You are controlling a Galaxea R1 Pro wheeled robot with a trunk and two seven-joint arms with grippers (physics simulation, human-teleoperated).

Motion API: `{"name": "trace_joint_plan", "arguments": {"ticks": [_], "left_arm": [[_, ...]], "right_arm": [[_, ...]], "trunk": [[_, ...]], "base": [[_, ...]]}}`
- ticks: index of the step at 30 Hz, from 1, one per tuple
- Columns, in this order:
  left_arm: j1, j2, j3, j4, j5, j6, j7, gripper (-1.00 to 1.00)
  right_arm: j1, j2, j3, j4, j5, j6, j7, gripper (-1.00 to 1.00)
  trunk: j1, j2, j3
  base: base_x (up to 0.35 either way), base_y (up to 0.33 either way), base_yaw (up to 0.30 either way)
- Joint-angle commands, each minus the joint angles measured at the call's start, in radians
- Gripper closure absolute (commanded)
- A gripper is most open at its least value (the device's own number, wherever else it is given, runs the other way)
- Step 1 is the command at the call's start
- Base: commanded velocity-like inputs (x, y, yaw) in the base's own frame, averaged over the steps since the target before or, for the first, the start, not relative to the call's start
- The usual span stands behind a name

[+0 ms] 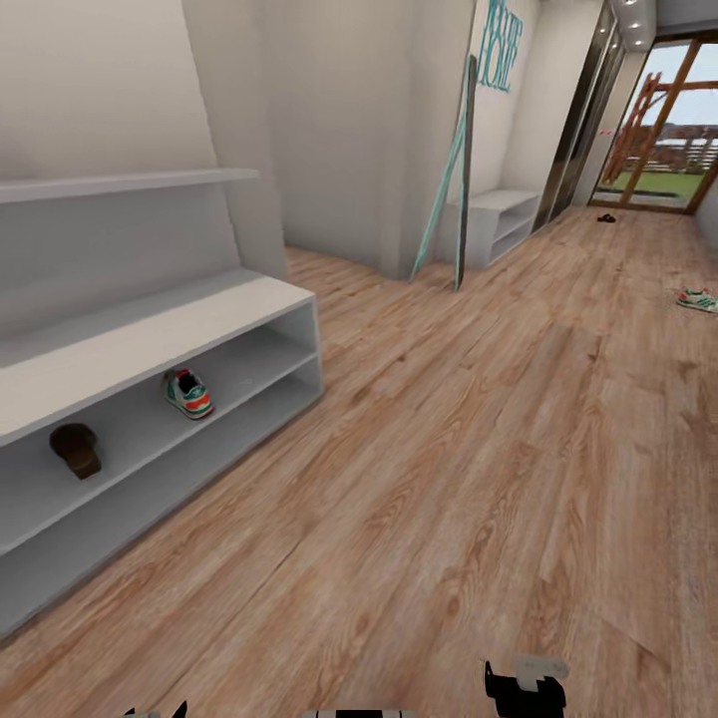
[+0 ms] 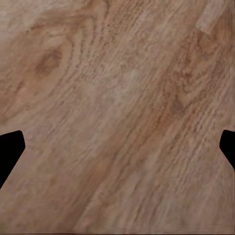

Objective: Pick up the two gym shoes and the two sandals from the corridor floor and place them onto the hallstand (shoe rack) in the corridor, making sure they are on the rack and not on the floor. Arrange them so the two gym shoes are next to each other and the two sandals are next to each other.

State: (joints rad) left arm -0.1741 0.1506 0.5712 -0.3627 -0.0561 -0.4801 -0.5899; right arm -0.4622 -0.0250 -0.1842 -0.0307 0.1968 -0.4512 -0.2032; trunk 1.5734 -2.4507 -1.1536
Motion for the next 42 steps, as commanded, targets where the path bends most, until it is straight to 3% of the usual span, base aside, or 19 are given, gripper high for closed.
{"name": "trace_joint_plan", "arguments": {"ticks": [1, 35, 42], "left_arm": [[-0.001, 0.000, 0.008, 0.001, -0.005, -0.003, -0.007, -1.00], [-0.001, 0.000, 0.010, 0.001, -0.004, -0.003, -0.007, -1.00], [-0.001, -0.001, 0.011, 0.001, -0.005, -0.003, -0.007, -1.00]], "right_arm": [[-0.001, 0.000, -0.007, 0.001, 0.010, -0.002, -0.004, -1.00], [0.000, 0.000, -0.007, 0.001, 0.010, -0.002, -0.004, -1.00], [0.000, 0.000, -0.006, 0.000, 0.010, -0.002, -0.004, -1.00]], "trunk": [[0.000, 0.000, -0.001], [0.000, 0.000, -0.001], [0.000, 0.000, -0.001]], "base": [[0.000, 0.000, -0.267], [0.000, 0.000, -0.267], [0.000, 0.000, -0.117]]}}
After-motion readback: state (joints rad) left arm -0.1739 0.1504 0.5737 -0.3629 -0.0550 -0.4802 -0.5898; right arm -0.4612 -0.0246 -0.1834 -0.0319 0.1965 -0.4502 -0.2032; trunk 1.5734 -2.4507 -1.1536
